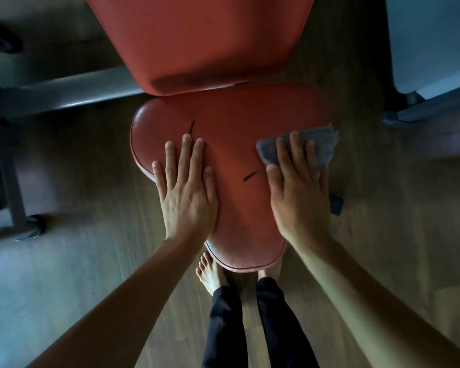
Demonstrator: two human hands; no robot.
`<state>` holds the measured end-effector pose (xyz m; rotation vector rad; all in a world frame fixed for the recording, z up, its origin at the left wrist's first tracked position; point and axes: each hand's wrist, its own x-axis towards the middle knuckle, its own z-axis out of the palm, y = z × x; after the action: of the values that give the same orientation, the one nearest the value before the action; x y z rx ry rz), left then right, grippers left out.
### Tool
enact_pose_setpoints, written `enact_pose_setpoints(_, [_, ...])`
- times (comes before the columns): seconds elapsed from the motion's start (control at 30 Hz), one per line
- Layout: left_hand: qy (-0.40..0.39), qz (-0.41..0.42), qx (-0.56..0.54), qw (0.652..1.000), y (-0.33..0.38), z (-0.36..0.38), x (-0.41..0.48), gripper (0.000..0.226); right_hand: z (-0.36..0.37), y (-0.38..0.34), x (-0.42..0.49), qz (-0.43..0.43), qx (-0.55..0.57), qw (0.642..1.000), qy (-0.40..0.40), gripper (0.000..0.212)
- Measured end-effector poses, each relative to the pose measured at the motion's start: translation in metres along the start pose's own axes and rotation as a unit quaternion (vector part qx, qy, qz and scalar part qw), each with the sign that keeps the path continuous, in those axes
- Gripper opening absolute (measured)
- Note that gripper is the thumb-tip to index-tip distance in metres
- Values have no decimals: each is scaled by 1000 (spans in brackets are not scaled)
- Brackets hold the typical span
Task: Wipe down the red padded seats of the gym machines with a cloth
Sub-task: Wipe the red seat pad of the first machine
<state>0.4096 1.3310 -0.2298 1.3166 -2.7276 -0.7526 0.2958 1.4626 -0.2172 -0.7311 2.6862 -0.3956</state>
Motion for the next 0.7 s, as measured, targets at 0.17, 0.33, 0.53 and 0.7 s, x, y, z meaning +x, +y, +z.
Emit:
enact_pose_setpoints(0.17, [-6, 0, 9, 1000, 1, 0, 0, 52, 2, -17, -38, -17, 63, 998, -24, 54])
enact_pose_setpoints(0.33, [-19, -3, 18, 1000, 2, -1, 0, 53, -1, -7, -49, -41, 24, 999, -18, 50])
enact_pose_setpoints(0.53, [-32, -3, 29, 999, 4, -1, 3, 54, 0, -15, -35, 13, 85, 996, -19, 51])
enact_pose_setpoints(0.7, [-39, -4, 40, 998, 4, -2, 3, 54, -12, -1, -49, -50, 31, 998, -36, 49])
